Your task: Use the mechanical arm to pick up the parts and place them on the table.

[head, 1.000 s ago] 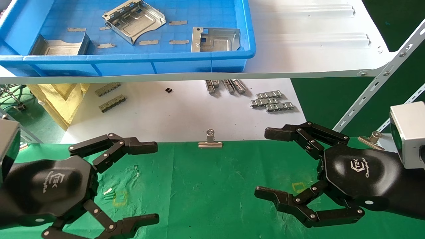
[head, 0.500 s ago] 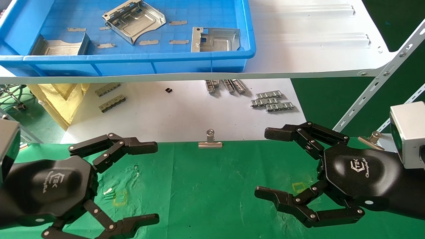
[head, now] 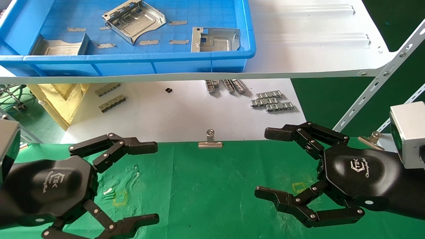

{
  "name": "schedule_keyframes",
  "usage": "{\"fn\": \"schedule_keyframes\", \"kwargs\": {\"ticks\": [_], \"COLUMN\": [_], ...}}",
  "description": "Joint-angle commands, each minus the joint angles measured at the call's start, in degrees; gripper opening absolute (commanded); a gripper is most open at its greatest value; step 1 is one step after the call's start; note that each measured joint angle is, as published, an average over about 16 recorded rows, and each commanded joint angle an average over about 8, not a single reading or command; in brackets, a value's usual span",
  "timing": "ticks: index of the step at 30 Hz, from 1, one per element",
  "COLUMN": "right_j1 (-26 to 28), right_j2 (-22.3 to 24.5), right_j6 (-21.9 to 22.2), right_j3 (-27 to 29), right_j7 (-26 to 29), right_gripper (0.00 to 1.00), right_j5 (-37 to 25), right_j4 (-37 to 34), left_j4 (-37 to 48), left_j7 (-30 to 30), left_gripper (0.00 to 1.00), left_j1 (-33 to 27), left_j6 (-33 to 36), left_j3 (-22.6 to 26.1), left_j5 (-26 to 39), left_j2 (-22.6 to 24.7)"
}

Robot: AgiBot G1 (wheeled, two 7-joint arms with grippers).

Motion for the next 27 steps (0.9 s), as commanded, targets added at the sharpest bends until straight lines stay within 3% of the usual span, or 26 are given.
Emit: {"fn": "schedule_keyframes", "kwargs": {"ticks": [1, 27], "right_j1": [0.0, 0.0], "right_j2": [0.0, 0.0], "right_j6": [0.0, 0.0], "right_j3": [0.0, 0.0], "right_j7": [0.0, 0.0], "right_gripper": [1.00, 1.00], "right_j5": [0.0, 0.0], "right_j4": [0.0, 0.0], "left_j4": [0.0, 0.0], "left_j7": [0.0, 0.0], "left_gripper": [1.00, 1.00], "left_j1": [0.0, 0.0], "left_j6": [0.0, 0.0], "left_j3": [0.0, 0.0], "left_j5": [0.0, 0.0], "left_j2": [0.0, 0.0]}}
